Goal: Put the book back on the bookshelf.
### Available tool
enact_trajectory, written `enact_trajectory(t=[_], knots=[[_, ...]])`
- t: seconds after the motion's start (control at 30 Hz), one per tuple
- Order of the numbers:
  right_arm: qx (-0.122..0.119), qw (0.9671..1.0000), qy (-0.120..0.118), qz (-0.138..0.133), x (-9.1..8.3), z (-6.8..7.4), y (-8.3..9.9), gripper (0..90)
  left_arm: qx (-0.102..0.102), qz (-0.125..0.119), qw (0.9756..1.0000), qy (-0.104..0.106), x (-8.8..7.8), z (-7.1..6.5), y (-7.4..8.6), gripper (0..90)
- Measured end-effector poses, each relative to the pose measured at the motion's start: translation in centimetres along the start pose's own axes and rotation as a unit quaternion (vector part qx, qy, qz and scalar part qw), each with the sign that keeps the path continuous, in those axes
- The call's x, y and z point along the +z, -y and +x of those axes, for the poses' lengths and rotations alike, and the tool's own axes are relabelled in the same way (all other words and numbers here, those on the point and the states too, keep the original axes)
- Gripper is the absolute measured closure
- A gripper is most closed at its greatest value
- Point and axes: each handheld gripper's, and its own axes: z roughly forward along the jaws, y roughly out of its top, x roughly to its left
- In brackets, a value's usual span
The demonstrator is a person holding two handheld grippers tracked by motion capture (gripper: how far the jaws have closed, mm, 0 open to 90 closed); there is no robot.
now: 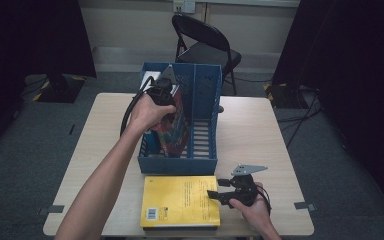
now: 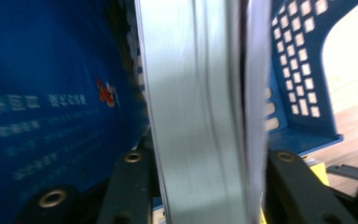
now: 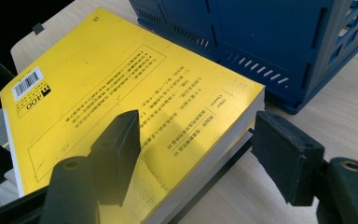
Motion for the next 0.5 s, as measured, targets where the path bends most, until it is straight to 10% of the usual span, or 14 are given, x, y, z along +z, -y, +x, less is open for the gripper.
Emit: enact_trajectory(t=[0.5], knots=[[0.003, 1.0000, 0.002, 0.000, -0.04, -0.11, 0.03, 31.7, 0.011, -0.022, 0.9997, 0.008, 0.36, -0.20, -0.56, 73.8]])
